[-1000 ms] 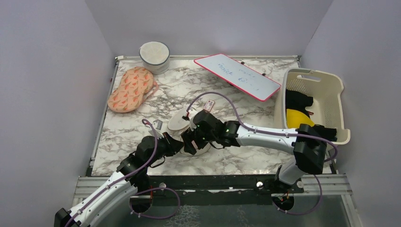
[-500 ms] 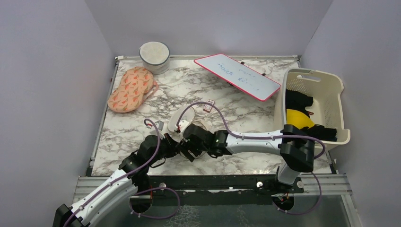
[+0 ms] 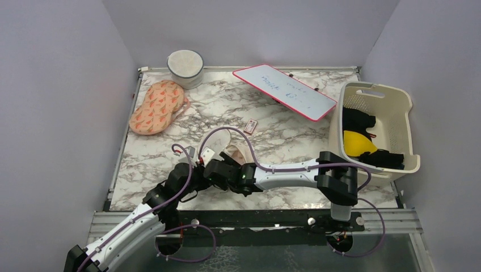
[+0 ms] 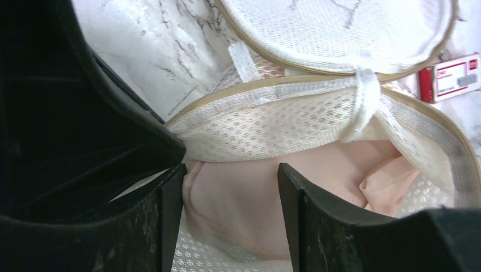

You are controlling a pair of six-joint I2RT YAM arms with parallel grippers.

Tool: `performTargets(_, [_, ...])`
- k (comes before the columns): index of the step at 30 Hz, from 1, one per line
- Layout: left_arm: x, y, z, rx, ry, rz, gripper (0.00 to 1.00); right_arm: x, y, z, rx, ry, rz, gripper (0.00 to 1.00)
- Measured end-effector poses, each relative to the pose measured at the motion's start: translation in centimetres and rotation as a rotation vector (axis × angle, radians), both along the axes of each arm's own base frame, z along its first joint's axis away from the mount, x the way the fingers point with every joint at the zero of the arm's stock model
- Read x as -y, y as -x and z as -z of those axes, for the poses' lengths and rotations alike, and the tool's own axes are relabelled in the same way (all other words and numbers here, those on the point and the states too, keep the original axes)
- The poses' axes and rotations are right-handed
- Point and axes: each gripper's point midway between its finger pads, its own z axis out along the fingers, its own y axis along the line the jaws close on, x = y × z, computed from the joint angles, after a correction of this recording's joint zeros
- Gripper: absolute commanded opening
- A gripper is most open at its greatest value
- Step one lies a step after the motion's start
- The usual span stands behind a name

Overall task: Unzip the laundry bag and remove the bra
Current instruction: Pick up the bra from the laundry bag.

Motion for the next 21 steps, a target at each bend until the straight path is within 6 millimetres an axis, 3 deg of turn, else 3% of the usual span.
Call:
performTargets(11, [0.2,-0.1,-0.6,0.019,0.018,0.002,0.00,0.3,-0.4,-0.3,0.028,-0.007,0.020,0.21])
performTargets(14, [0.2,-0.1,-0.6,0.020,0.018,0.002,0.00,0.5,-0.1,-0.6,0.020,-0.023,0.018,0.02])
performTargets(21, [0.3,-0.2,-1.0,0.029,0.018,0.006,0.00,0.7,0.7,-2.5,-0.013,-0.094,0.007,0.01])
